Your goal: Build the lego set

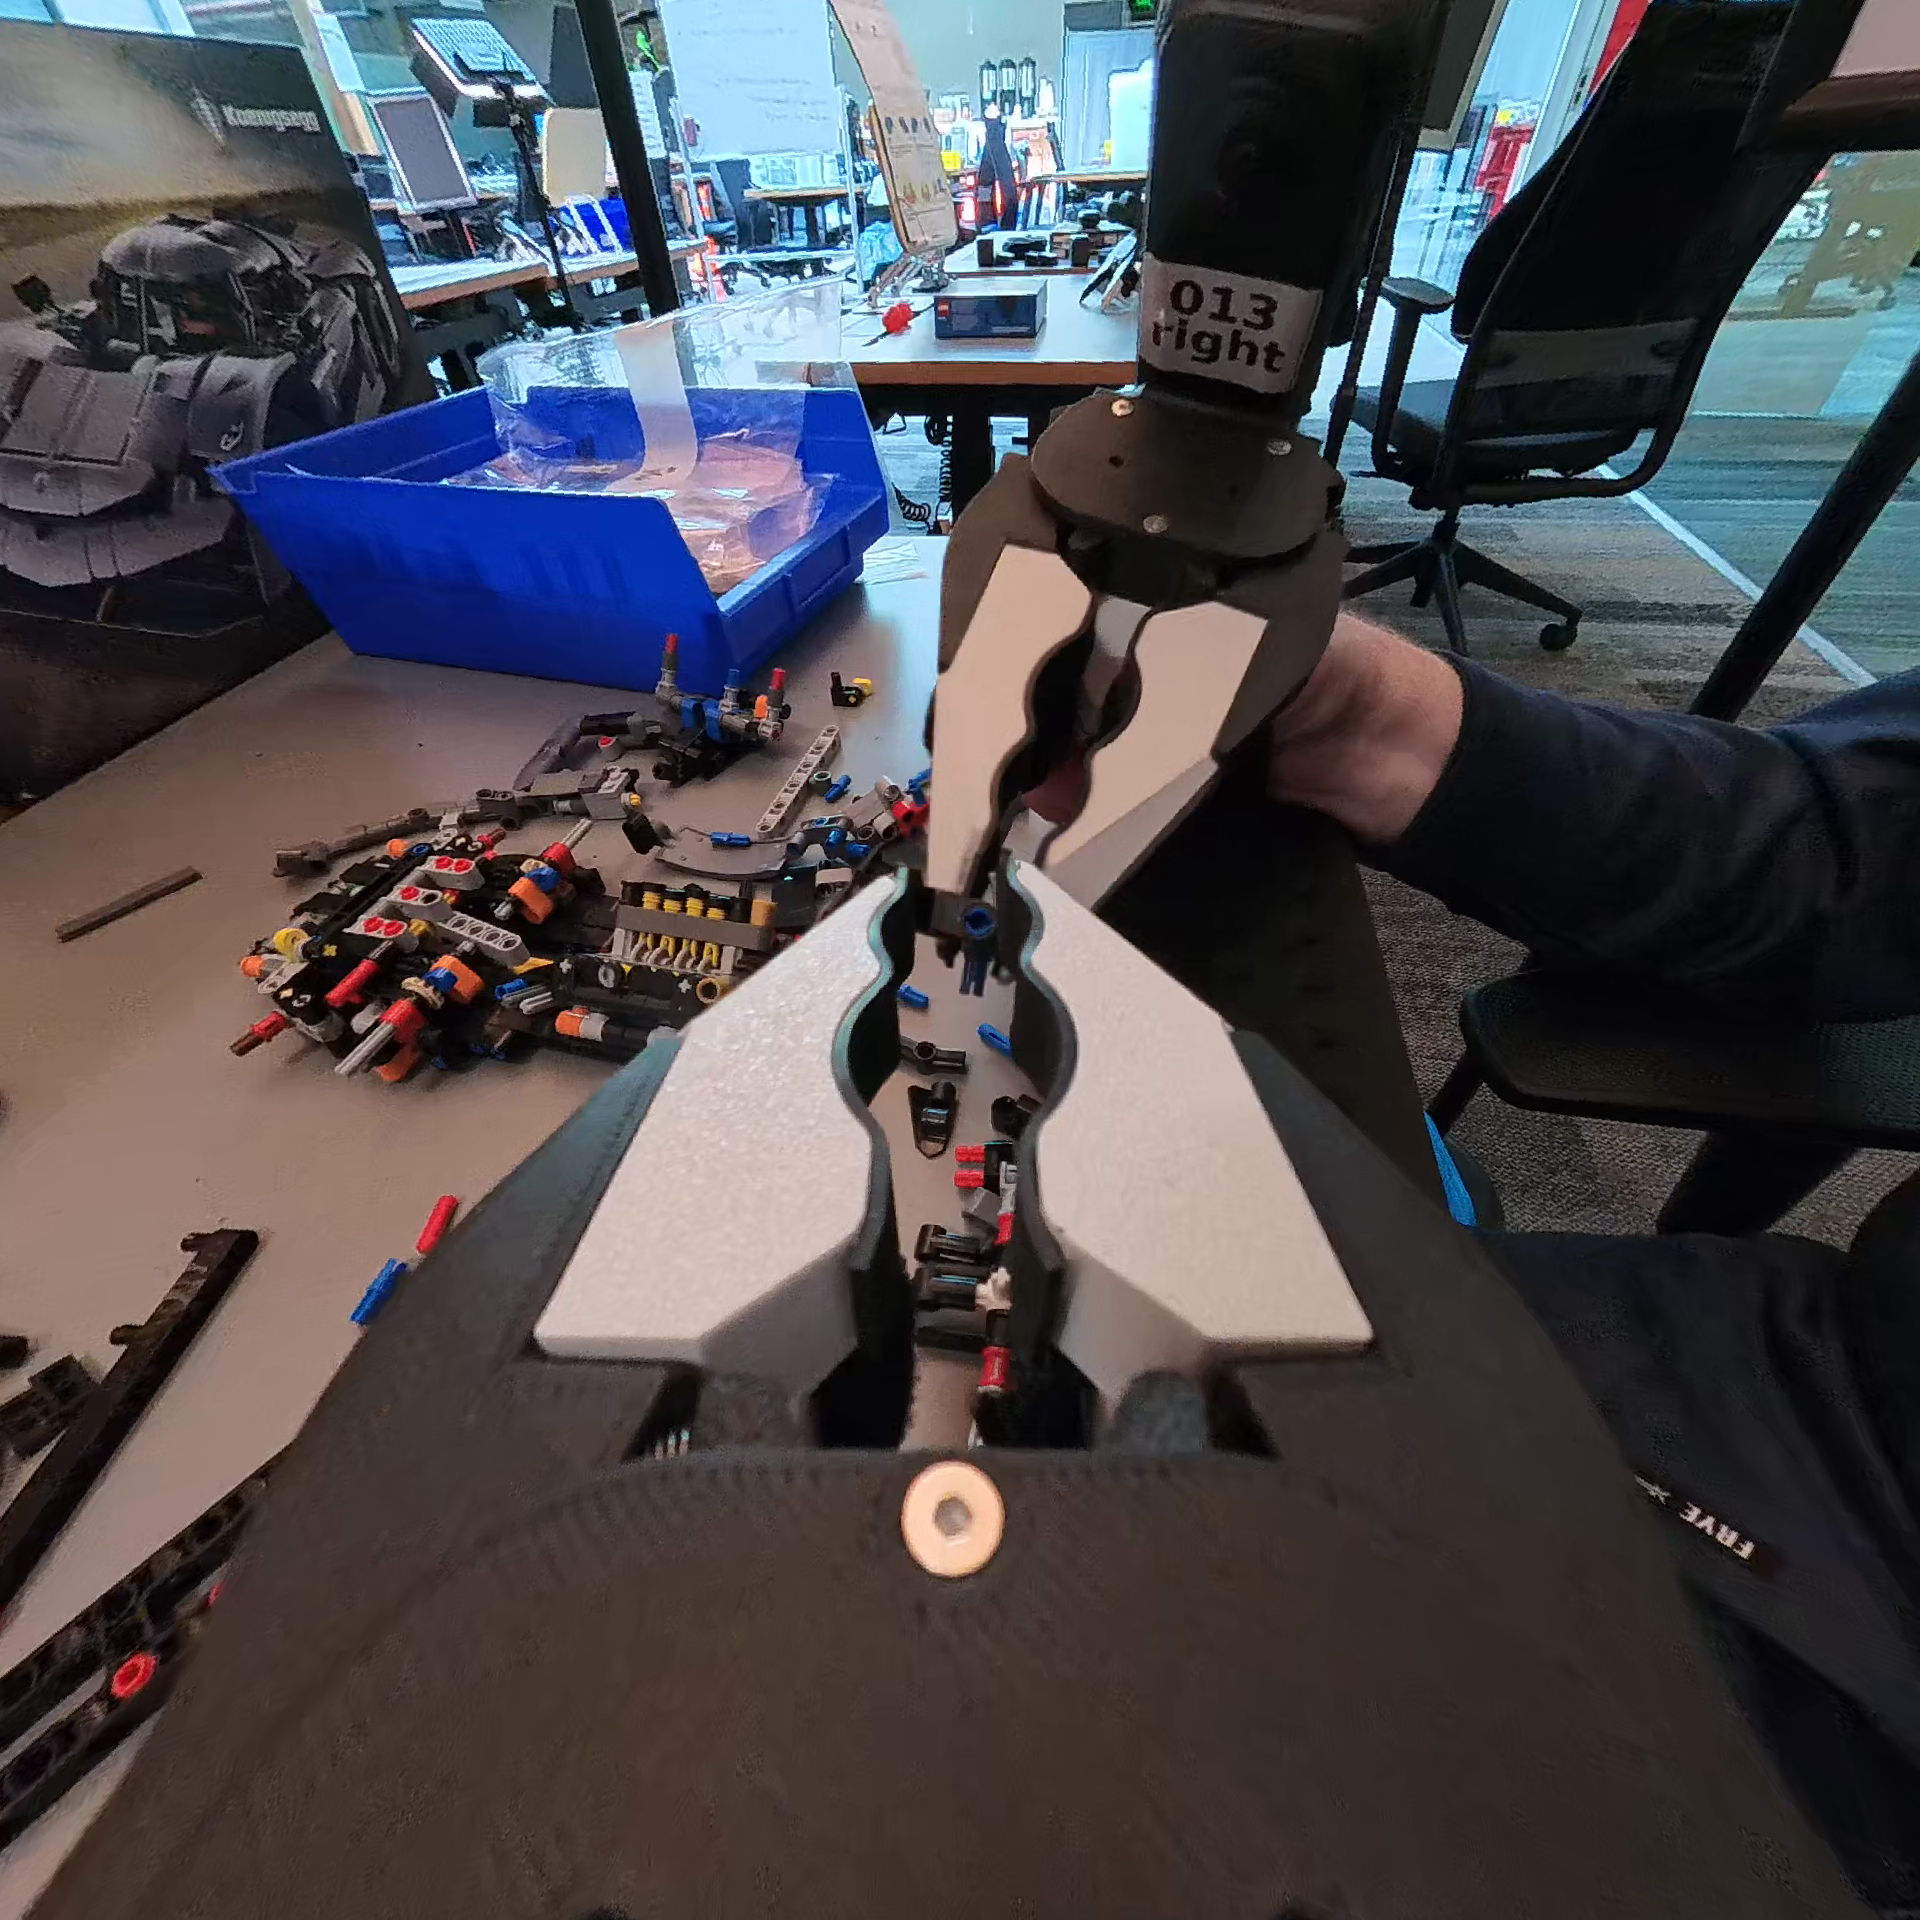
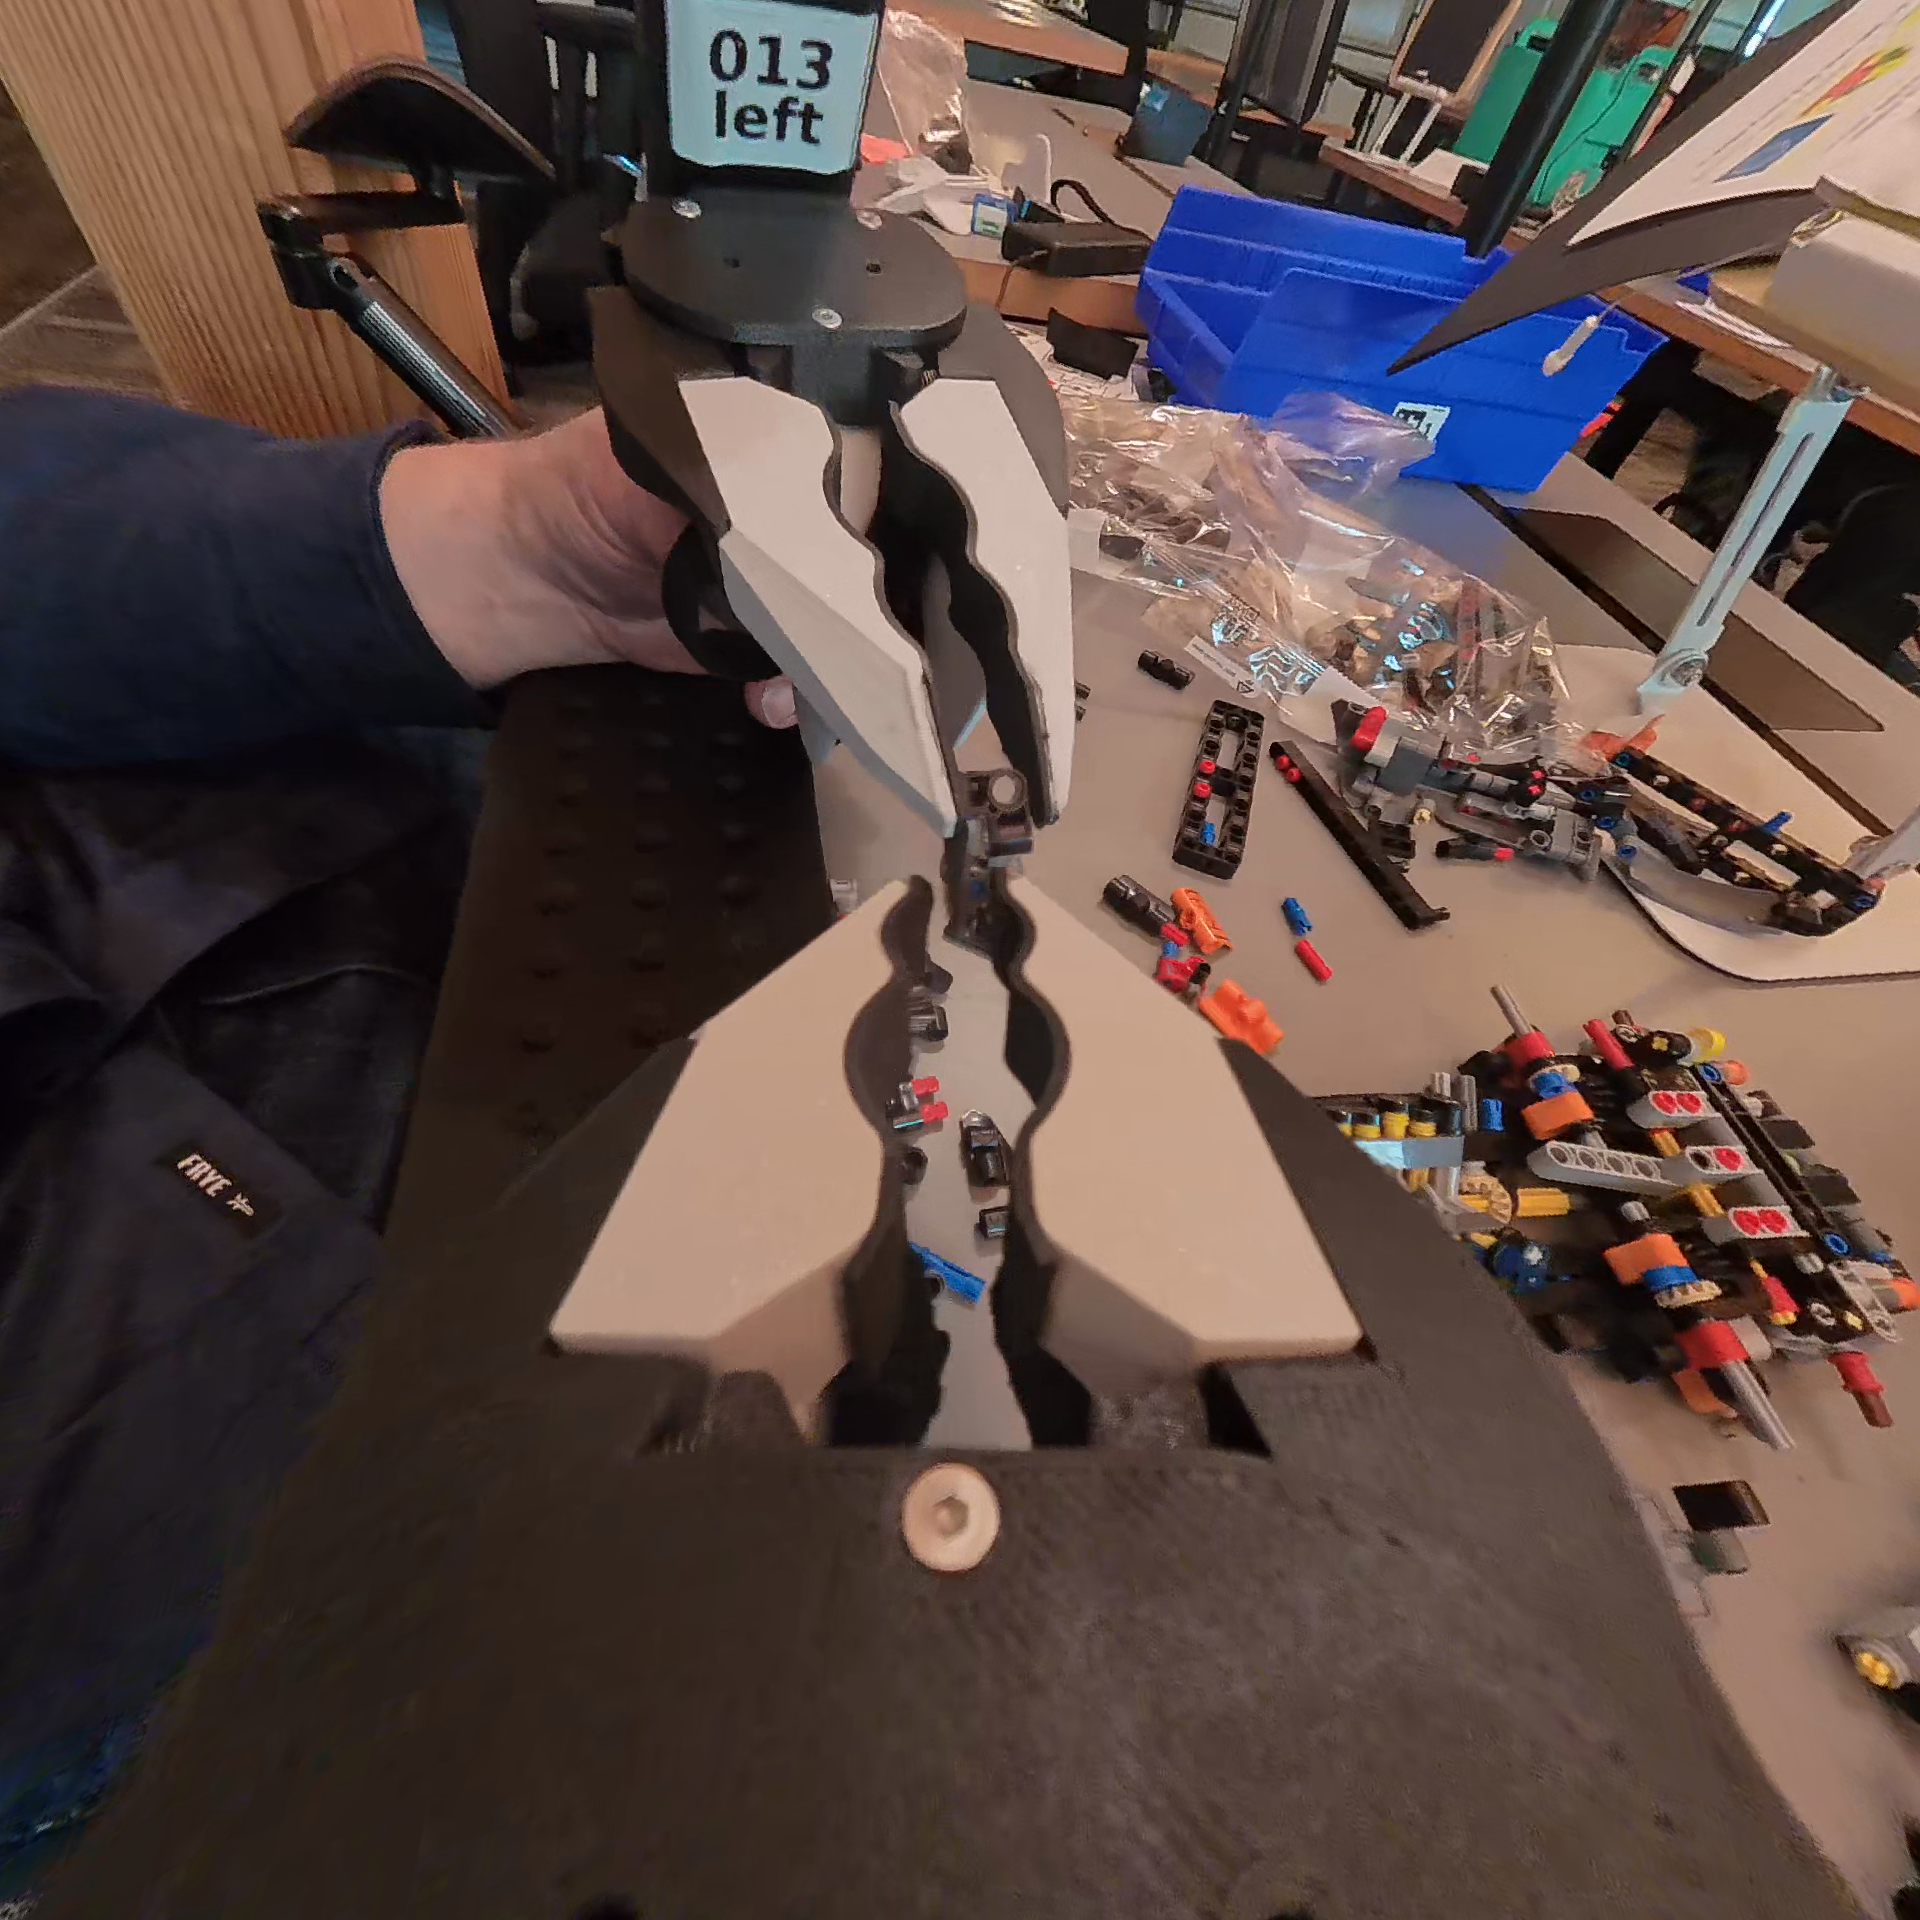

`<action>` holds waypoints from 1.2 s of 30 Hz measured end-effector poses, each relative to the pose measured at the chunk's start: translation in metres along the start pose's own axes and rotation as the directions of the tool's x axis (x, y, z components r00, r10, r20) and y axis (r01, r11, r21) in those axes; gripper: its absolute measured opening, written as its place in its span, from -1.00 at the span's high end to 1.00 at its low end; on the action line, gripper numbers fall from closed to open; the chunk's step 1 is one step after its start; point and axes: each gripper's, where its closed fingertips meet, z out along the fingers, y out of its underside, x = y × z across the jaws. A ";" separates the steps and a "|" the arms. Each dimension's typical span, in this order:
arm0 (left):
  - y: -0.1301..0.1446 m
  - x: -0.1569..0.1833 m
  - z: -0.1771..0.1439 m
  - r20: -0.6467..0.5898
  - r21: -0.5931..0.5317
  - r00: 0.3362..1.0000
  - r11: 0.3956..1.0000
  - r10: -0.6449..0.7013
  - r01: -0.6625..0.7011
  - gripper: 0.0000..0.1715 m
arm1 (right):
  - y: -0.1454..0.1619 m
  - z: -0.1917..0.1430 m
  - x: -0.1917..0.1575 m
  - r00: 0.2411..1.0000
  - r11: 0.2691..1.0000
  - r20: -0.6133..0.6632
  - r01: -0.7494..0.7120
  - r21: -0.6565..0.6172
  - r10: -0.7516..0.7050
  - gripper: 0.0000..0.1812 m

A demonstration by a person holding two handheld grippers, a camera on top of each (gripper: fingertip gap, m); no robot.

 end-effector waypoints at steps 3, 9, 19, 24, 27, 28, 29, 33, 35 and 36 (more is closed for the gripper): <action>0.000 0.003 0.001 -0.014 0.000 1.000 1.000 0.007 -0.007 0.85 | 0.002 0.000 -0.001 1.000 1.000 0.005 -0.005 -0.020 0.005 0.95; -0.007 0.004 -0.005 -0.037 0.055 0.999 0.998 -0.003 0.005 0.77 | -0.008 -0.008 -0.005 0.991 0.993 0.091 -0.104 0.048 0.100 0.96; -0.006 0.013 -0.002 -0.067 0.042 0.997 0.999 0.033 -0.030 0.74 | -0.014 -0.014 -0.014 0.954 0.973 0.227 -0.219 0.076 0.197 0.95; -0.003 0.016 -0.001 -0.076 0.021 0.996 0.999 0.046 -0.044 0.85 | -0.007 -0.009 -0.017 0.961 0.982 0.214 -0.187 0.031 0.177 0.95; -0.001 0.007 0.000 -0.036 0.005 0.999 1.000 0.002 -0.002 0.85 | -0.006 -0.008 -0.008 0.981 0.989 0.135 -0.145 0.036 0.139 0.95; -0.001 0.003 -0.001 -0.018 0.005 1.000 1.000 -0.016 0.016 0.85 | -0.005 -0.007 -0.004 0.989 0.993 0.095 -0.117 0.034 0.113 0.94; -0.002 0.001 -0.001 -0.011 0.012 0.999 0.999 -0.031 0.031 0.85 | -0.004 -0.006 0.000 0.995 0.996 0.051 -0.085 0.028 0.083 0.94; -0.004 -0.012 -0.003 0.056 0.034 0.996 0.997 -0.075 0.073 0.85 | 0.003 -0.002 0.013 0.997 1.000 -0.075 0.007 -0.030 -0.009 0.81; -0.005 -0.022 -0.003 0.113 0.048 0.987 0.993 -0.112 0.107 0.85 | 0.007 0.001 0.015 0.993 0.997 -0.108 0.040 -0.067 -0.047 0.79; -0.006 -0.025 -0.003 0.123 0.058 0.984 0.991 -0.127 0.121 0.85 | 0.010 0.003 0.016 0.990 0.995 -0.126 0.049 -0.092 -0.060 0.79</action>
